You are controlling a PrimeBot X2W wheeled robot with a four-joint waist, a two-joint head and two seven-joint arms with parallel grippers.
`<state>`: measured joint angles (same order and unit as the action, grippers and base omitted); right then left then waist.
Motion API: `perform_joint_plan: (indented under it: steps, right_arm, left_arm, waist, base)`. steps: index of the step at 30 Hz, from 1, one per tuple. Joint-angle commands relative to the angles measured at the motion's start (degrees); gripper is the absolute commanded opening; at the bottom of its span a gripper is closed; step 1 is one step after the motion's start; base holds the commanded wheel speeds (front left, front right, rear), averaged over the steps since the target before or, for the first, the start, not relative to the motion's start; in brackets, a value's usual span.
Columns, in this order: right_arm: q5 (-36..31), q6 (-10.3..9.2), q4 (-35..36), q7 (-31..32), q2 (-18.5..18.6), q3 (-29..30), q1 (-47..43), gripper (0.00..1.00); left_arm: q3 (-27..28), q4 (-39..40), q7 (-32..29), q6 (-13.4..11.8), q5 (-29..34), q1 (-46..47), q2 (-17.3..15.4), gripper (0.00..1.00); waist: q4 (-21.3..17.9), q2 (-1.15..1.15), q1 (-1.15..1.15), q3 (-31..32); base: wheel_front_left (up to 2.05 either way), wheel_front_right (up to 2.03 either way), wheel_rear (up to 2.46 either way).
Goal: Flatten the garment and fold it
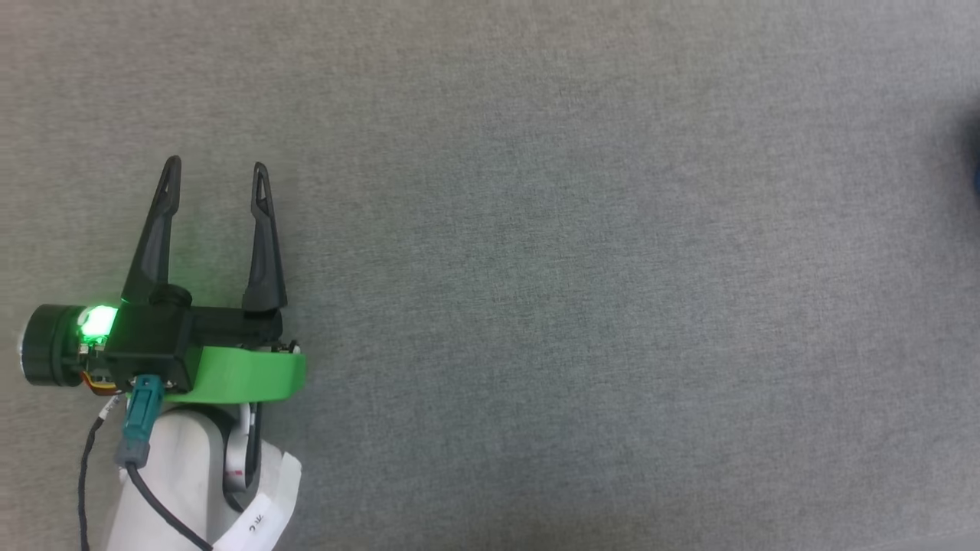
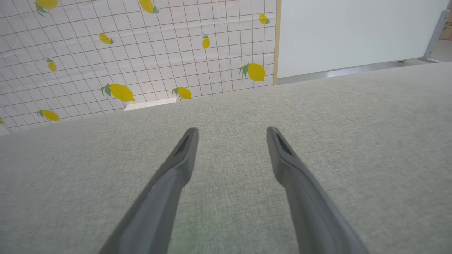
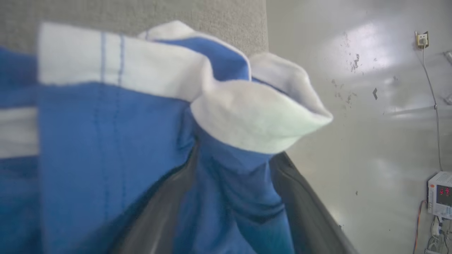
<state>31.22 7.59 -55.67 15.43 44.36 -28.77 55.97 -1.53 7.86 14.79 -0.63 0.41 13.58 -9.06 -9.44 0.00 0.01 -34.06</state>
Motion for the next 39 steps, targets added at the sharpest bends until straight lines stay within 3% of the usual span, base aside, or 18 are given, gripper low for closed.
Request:
perform_joint_plan:
  steps: [1,10,15,18,22,27,33,39]
  right_arm:
    - [-1.8,-0.10,-0.6,-1.8,0.1,-0.1,1.2,1.00]
    - [-11.1,-0.10,-2.2,-16.8,2.4,2.1,2.5,1.00]
    - [-14.9,-0.10,0.0,-27.5,0.3,6.2,2.2,1.00]
    - [-16.7,-0.10,2.8,-29.9,-1.9,10.6,1.1,1.00]
    - [-19.7,-0.10,13.0,-30.4,-6.4,19.2,-3.4,1.00]
    - [-23.6,-0.10,29.8,-30.4,-15.5,29.6,-15.8,1.00]
    - [-25.6,-0.10,42.0,-30.4,-25.9,33.8,-29.4,1.00]
    - [-25.7,-0.10,46.7,-30.4,-33.2,34.4,-40.2,1.00]
  left_arm:
    - [-0.1,-0.3,0.2,-0.4,-0.7,0.2,0.3,1.00]
    - [0.6,-2.4,0.2,-1.8,-2.0,-4.1,2.0,1.00]
    - [1.8,-3.1,0.2,-2.5,-2.5,-7.7,2.4,1.00]
    - [2.3,-3.5,0.2,-2.7,-2.6,-9.6,2.6,1.00]
    - [2.6,-4.2,0.2,-2.6,-2.7,-11.4,2.8,1.00]
    - [2.5,-5.2,0.2,-2.4,-2.7,-12.6,3.2,1.00]
    - [2.3,-6.3,0.2,-1.8,-3.0,-13.6,3.6,1.00]
    - [2.0,-6.9,0.2,-0.9,-3.5,-14.9,4.1,1.00]
  waist:
    - [0.5,0.00,-0.01,3.0]
    - [3.0,0.00,-0.01,14.8]
    - [4.2,0.00,-0.01,20.3]
    - [4.9,0.00,-0.01,22.9]
    - [5.9,0.00,-0.01,25.4]
    - [7.1,0.00,-0.01,27.4]
    - [8.2,0.00,-0.01,29.4]
    - [9.1,0.00,-0.01,31.9]
  base:
    - [0.00,0.00,0.00]
    - [0.00,0.00,0.00]
    - [0.00,0.00,0.00]
    - [0.00,0.00,0.00]
    - [0.00,0.00,0.00]
    - [0.00,0.00,0.00]
    - [0.00,0.00,0.00]
    - [0.00,0.00,0.00]
